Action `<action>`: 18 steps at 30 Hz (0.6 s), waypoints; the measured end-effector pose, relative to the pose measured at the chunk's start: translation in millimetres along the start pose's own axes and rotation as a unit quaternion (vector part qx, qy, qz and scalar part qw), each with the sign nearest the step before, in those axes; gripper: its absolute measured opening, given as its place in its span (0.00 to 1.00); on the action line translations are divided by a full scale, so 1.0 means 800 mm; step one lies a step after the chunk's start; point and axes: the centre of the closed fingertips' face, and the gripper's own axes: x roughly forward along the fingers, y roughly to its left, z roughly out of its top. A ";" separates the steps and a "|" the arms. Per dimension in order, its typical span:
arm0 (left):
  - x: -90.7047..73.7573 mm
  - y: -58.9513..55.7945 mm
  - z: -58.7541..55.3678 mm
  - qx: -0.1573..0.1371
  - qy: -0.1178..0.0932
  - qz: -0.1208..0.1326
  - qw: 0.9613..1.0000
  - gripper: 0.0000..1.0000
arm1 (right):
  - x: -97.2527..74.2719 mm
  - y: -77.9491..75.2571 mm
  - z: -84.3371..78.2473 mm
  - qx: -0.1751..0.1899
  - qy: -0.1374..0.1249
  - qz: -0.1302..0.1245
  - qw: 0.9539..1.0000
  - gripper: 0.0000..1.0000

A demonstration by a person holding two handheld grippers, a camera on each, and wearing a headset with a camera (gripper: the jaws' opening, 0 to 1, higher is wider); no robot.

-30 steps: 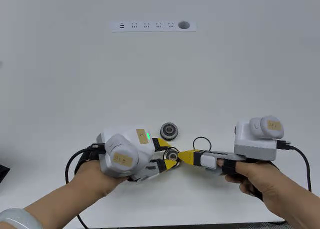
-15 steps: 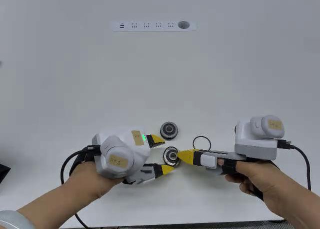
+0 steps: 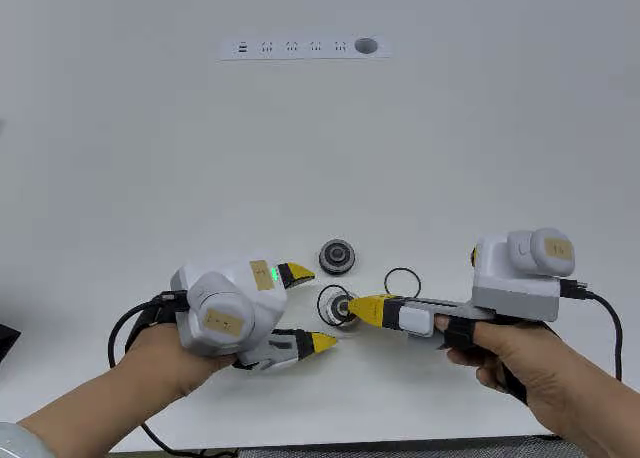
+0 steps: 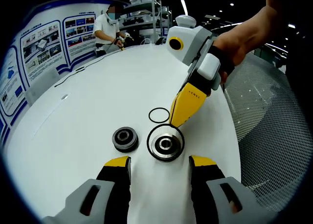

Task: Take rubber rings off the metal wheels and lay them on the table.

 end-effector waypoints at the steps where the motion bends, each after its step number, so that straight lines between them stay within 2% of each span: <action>1: -0.001 0.002 0.000 -0.004 -0.003 0.003 1.000 0.50 | -0.003 0.000 0.002 0.000 -0.003 -0.001 1.000 0.02; 5: -0.004 0.007 -0.002 -0.009 -0.004 0.012 1.000 0.54 | -0.013 -0.007 0.011 0.006 -0.021 -0.008 1.000 0.02; 9: -0.007 0.013 -0.003 -0.020 -0.008 0.019 1.000 0.56 | -0.028 -0.023 0.023 0.015 -0.041 -0.026 0.999 0.02; 16: -0.010 0.016 -0.004 -0.031 -0.010 0.023 0.999 0.54 | -0.050 -0.051 0.037 0.035 -0.068 -0.054 0.996 0.02; 18: -0.010 0.016 -0.003 -0.032 -0.010 0.023 0.999 0.54 | -0.052 -0.056 0.037 0.035 -0.069 -0.062 0.995 0.02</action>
